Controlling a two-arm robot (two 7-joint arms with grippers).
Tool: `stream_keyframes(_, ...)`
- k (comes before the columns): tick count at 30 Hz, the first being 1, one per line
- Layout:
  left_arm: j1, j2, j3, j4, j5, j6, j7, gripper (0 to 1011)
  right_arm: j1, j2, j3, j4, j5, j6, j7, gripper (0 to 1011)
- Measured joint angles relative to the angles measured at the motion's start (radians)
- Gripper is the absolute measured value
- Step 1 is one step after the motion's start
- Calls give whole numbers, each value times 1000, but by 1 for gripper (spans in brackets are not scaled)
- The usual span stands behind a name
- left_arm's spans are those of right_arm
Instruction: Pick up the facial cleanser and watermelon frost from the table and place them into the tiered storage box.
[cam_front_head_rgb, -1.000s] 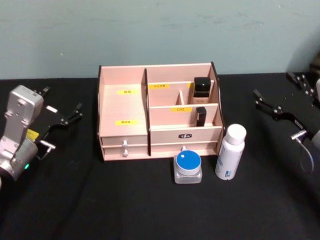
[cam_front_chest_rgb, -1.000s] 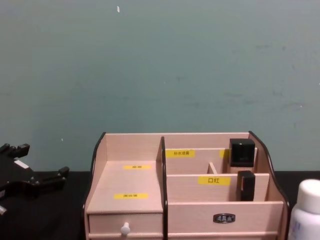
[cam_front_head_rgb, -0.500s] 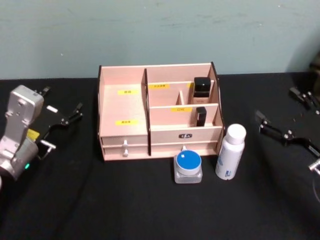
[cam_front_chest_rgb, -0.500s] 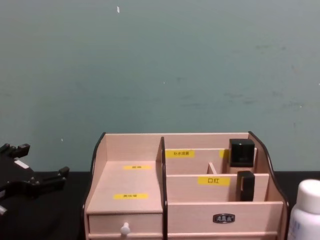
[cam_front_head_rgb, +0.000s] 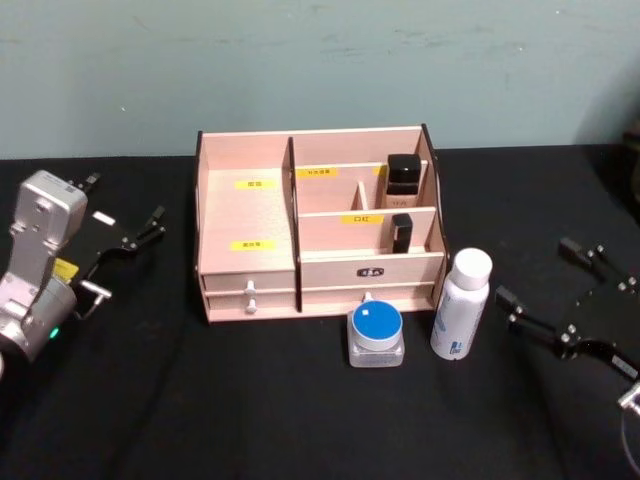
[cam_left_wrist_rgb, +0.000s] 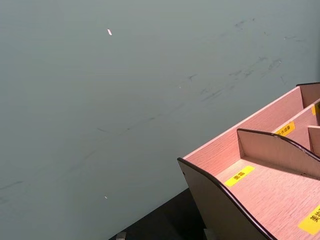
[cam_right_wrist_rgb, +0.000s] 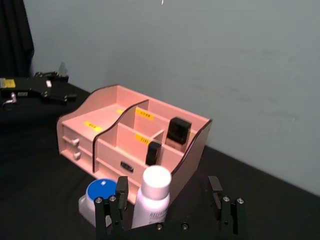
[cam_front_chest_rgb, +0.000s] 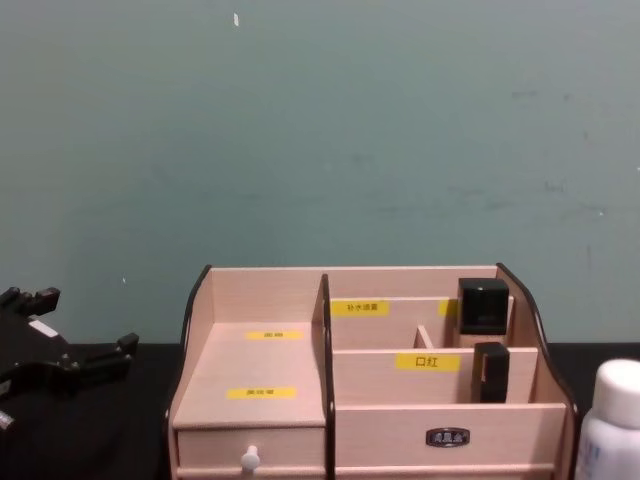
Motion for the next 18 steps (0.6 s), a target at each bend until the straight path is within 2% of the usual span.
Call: stream_keyframes(18, 0, 0, 0, 0, 0, 0, 0, 1001, 54, -64, -48, 98, -22, 51, 46, 1003)
